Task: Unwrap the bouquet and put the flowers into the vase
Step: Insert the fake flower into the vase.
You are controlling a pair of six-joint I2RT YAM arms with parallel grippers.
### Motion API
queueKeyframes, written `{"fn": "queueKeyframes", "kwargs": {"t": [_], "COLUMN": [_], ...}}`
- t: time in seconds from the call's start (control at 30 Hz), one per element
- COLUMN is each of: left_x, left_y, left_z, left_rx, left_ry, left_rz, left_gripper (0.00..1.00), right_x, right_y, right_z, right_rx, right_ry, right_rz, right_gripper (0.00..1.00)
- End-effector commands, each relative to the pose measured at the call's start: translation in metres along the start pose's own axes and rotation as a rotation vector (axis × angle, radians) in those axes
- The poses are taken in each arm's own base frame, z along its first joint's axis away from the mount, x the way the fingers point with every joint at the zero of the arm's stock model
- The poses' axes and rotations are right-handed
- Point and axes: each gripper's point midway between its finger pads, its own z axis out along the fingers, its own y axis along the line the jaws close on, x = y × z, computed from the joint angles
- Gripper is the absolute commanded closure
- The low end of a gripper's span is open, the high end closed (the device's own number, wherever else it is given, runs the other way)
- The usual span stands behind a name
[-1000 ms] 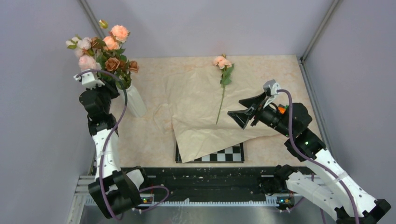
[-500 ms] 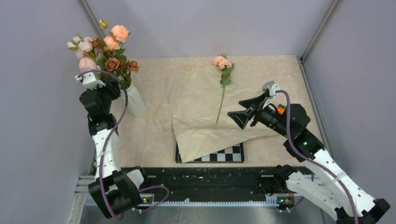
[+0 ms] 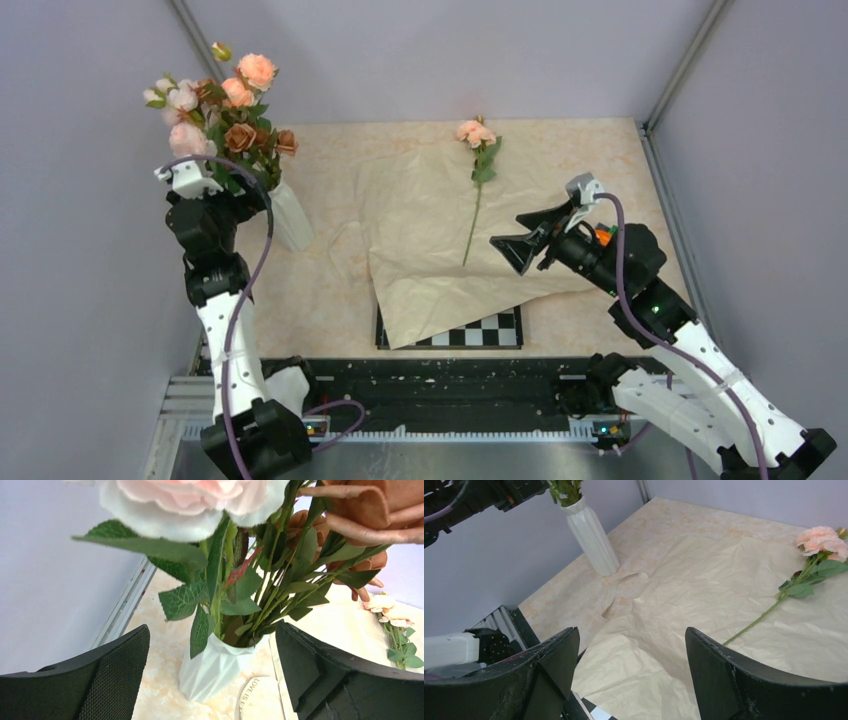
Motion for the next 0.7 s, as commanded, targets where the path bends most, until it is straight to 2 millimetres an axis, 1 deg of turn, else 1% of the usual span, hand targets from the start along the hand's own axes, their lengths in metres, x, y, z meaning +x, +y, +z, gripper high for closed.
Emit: {"fn": "queueKeyframes", "kwargs": {"t": [0.0, 0.17, 0.3, 0.37, 0.47, 0.53, 0.57, 0.67], "left_x": [-0.007, 0.017, 0.035, 0.044, 0.061, 0.071, 0.075, 0.086], "left_y": [-0.001, -0.012, -0.017, -0.023, -0.038, -0.054, -0.060, -0.084], "left_z": [-0.014, -0.025, -0.039, -0.046, -0.054, -0.060, -0.062, -0.066], "left_rx": [-0.028, 0.007, -0.009, -0.012, 0.008, 0.040, 0.053, 0.146], "left_ry": [0.009, 0.074, 0.137, 0.161, 0.219, 0.257, 0.273, 0.313], "left_rz": [-0.042, -0.136, -0.126, -0.097, -0.044, -0.011, -0.004, 0.020], "left_gripper": [0.01, 0.01, 0.01, 0.01, 0.01, 0.01, 0.01, 0.01], "right_x": [-0.010, 0.005, 0.014, 0.014, 0.019, 0.026, 0.029, 0.042], "right_y": [-0.014, -0.040, -0.052, -0.057, -0.074, -0.092, -0.100, -0.114], "right_z": [0.002, 0.009, 0.014, 0.014, 0.013, 0.009, 0.007, 0.009], "right_rx": [0.085, 0.219, 0.283, 0.312, 0.419, 0.526, 0.578, 0.658], "right_ry": [-0.025, 0.045, 0.080, 0.076, 0.094, 0.128, 0.151, 0.221], "right_rz": [0.023, 0.064, 0.089, 0.098, 0.121, 0.128, 0.125, 0.111], "right_gripper": [0.21, 0.21, 0.22, 0.22, 0.23, 0.28, 0.29, 0.31]}}
